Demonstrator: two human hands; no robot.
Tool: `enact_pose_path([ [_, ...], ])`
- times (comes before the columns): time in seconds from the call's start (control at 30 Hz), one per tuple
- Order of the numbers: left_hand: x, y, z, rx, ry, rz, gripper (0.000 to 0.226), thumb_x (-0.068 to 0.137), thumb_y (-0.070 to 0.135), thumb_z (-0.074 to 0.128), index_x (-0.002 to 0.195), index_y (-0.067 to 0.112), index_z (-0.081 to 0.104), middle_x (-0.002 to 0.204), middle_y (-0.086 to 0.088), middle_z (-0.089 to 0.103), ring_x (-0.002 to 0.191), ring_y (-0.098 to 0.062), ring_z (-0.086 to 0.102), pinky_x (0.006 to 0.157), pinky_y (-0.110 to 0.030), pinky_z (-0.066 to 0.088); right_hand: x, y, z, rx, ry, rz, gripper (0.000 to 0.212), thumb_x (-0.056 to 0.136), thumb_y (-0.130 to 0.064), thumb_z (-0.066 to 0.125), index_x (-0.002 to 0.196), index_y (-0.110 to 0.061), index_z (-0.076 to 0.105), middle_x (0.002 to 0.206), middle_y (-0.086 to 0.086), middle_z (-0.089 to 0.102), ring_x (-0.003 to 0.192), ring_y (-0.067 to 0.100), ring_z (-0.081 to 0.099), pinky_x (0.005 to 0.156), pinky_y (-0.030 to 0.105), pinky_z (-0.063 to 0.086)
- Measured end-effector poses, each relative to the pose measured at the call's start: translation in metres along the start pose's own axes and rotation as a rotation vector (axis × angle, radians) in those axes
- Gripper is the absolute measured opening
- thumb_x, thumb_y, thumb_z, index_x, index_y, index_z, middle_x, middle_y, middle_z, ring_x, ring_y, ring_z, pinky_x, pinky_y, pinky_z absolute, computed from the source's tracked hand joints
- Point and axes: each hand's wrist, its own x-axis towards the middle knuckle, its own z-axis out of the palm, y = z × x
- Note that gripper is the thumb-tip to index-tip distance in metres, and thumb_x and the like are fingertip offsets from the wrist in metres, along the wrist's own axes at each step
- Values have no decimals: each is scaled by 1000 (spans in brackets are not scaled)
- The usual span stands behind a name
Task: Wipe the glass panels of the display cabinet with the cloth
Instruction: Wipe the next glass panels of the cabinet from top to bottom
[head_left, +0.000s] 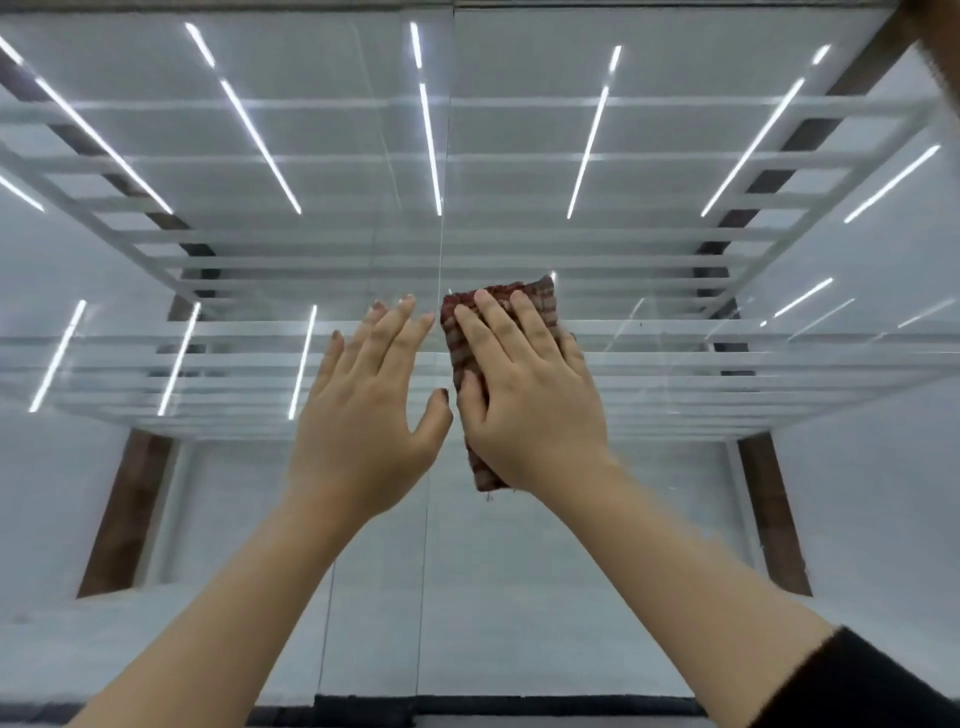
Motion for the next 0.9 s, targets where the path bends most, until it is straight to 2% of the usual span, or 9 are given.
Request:
enact_pose_path([
  [0.13,-1,1,-1,-12,11,-8,66,83,46,29,143,19,31,152,3,25,142,-12,14,116,-35,5,14,21,-9,-38,-35,28,57,90,-39,24,146,-27,23,154,-6,19,143,15,9,113,39,8],
  [0.23,-1,1,-2,-21,7,-12,66,83,46,28,144,19,30,153,3,25,142,-12,13,116,-34,4,0,36,-16,-63,-4,125,58,89,-40,23,146,-27,21,155,-7,16,143,14,7,113,36,3],
  [0.37,-2,1,-1,-32,16,-19,65,83,45,30,143,19,31,152,3,26,142,-12,14,116,-34,5,-45,29,-16,-49,34,199,58,89,-40,23,145,-25,24,153,-5,21,142,16,12,111,37,2],
  [0.47,-2,1,-1,-27,18,-16,66,83,45,29,143,19,31,152,2,25,142,-13,14,116,-35,5,-72,2,-7,-56,37,95,56,89,-37,29,142,-21,34,149,-1,32,139,20,23,109,45,13],
  [0.63,-2,0,0,-25,25,-9,66,83,46,29,143,19,31,152,2,26,142,-13,16,116,-35,6,-39,-7,0,-24,42,33,55,87,-36,31,138,-19,41,146,0,39,137,21,29,107,45,23],
  [0.8,-2,0,0,-19,27,-15,64,83,45,31,142,20,34,151,2,28,141,-13,17,115,-33,6,-11,34,-16,-48,12,129,58,89,-38,26,145,-24,27,153,-4,23,142,17,14,112,40,9],
  [0.9,-2,0,0,-20,26,-14,64,83,45,30,142,19,34,151,2,28,141,-14,17,116,-36,7,-23,63,-29,-81,40,204,59,89,-39,23,145,-24,25,153,-4,22,142,17,13,112,38,6],
])
